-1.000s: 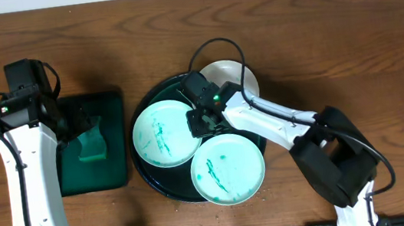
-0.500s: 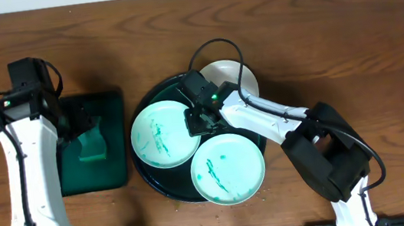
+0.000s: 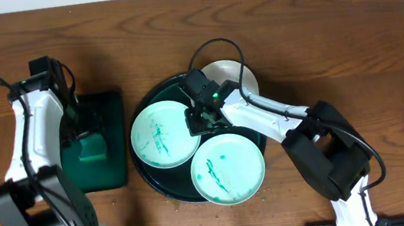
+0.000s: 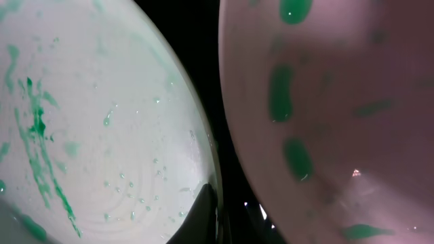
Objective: Clean dirty plates on tray and stack at the side
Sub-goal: 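Grasp the green sponge from the green tray with the left gripper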
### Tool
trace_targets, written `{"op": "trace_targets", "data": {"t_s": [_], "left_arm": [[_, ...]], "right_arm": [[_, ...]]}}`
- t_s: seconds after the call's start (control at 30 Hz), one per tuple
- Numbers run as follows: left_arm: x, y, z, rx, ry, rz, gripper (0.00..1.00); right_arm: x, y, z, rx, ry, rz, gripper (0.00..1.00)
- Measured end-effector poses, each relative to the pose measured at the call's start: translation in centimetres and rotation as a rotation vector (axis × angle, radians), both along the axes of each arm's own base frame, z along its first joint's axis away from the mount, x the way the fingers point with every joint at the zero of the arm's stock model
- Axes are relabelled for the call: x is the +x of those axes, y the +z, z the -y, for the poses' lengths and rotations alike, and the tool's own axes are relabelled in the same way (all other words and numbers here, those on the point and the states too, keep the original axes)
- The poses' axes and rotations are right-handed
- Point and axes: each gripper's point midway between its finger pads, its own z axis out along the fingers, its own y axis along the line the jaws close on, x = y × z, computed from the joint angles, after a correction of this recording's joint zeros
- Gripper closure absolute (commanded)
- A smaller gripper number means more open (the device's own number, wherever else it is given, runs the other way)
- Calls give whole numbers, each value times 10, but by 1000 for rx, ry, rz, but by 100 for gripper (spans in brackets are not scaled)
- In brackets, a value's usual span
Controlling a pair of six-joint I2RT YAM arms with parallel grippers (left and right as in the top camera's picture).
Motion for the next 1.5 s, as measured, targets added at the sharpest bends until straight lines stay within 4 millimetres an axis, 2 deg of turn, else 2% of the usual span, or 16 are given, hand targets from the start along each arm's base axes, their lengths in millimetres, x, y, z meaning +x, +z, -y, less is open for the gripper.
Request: {"op": "trace_targets", "data": {"t_s": [0.23,0.47,0.57,0.7,0.8,1.1,1.23,1.3,1.4,1.5], "left_arm": [[4,-37,-21,-64,14,-32,37],[13,-57,-9,-222,-51,-3,37],[17,-66,-6,-247,-67,-3,47],[17,-74,-5,-260,-76,-14,76],[17,-75,-5,-257,-70,-17,92],[17,-75,-7,-237,-16,-24,92],[17,-64,-9,-212,14,-12,93],[18,-47,-7,-192,27,20,93],[24,-9,3,-163,29,104,93],[30,27,27,-145,-6,188,93]], "right_arm": [[0,0,0,0,13,2,99],[0,0,0,1,19,5,99],[0,0,0,1,20,5,99],[0,0,0,1,20,6,99],[0,0,0,1,20,5,99],[0,0,-1,2,20,6,99],[0,0,-1,3,20,6,99],[0,0,-1,3,20,5,99],[0,0,-1,7,21,6,99],[1,0,-2,12,23,5,99]]}}
